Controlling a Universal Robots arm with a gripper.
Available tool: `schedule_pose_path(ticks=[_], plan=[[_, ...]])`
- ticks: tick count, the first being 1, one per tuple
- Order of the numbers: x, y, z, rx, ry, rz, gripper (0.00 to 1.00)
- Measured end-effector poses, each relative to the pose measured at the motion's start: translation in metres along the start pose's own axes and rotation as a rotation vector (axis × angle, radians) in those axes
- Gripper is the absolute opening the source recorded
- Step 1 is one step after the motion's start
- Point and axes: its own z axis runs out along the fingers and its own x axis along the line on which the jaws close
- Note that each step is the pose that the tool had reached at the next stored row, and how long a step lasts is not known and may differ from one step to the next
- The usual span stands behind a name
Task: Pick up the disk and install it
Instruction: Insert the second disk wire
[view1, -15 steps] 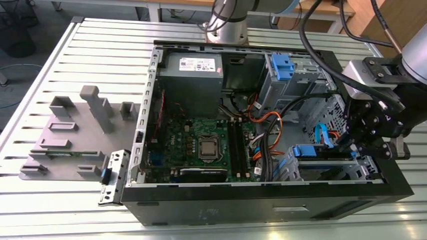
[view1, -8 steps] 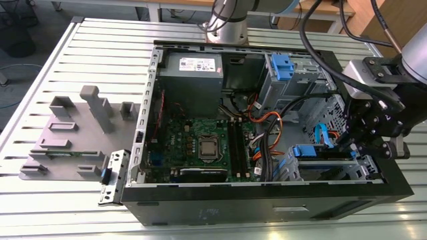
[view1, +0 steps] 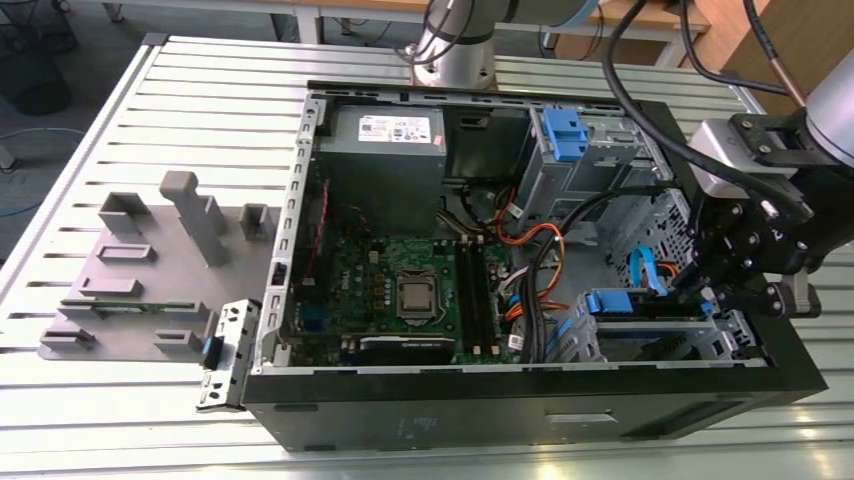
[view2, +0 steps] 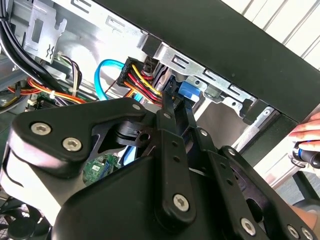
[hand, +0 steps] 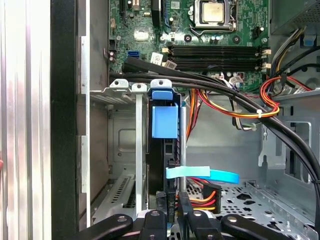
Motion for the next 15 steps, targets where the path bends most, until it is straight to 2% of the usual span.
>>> schedule_pose_path(ticks=[6, 15], plan=[[-0.0001, -0.0015, 0.0000, -0.0070, 0.0019, 0.000, 0.24], [-0.0001, -0.0018, -0.0001, -0.0076, 0.0023, 0.000, 0.22]])
